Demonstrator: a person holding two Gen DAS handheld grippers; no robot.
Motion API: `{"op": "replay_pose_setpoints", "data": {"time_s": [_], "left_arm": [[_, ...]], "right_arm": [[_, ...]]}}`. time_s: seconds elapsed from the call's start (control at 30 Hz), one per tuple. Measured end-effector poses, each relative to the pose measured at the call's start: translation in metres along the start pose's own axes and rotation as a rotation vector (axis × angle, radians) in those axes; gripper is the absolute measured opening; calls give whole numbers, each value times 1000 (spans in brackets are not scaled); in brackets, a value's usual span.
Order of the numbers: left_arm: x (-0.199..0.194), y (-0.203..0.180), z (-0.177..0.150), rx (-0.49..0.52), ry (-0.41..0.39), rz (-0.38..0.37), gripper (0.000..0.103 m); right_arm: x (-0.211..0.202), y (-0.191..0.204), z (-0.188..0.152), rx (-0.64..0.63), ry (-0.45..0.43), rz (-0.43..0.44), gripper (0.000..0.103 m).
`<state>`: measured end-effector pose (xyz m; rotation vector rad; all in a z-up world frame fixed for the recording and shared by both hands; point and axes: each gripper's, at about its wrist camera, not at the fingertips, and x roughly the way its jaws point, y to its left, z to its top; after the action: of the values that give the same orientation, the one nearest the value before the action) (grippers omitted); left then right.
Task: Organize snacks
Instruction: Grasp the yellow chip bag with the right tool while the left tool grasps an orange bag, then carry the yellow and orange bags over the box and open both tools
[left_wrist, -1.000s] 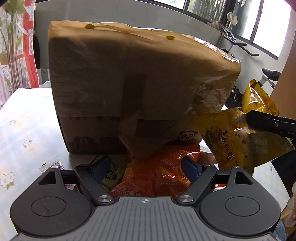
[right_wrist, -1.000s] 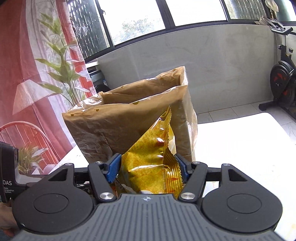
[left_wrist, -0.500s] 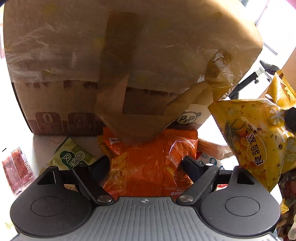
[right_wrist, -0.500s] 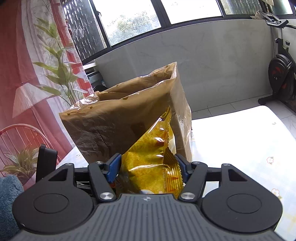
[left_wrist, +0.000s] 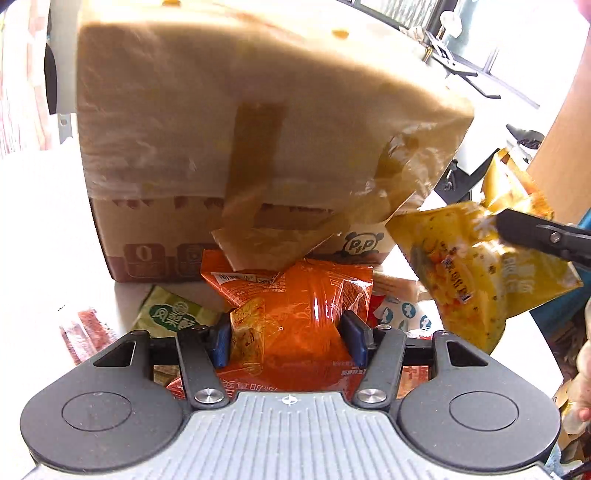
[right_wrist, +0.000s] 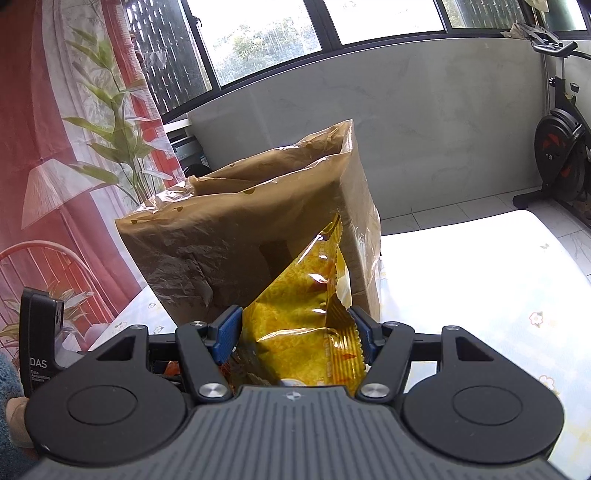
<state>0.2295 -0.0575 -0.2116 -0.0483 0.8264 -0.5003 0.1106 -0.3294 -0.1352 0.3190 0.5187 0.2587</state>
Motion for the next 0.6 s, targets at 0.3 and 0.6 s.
{"op": "replay_pose_setpoints", "data": {"time_s": [0.3, 0.6], "left_arm": [[-76, 23, -4, -19, -90, 111, 61], [-163, 32, 18, -25, -290, 209, 61]], "right_arm": [[-7, 10, 1, -43, 4, 10, 64], [-23, 34, 20, -107, -47, 80, 64]]}}
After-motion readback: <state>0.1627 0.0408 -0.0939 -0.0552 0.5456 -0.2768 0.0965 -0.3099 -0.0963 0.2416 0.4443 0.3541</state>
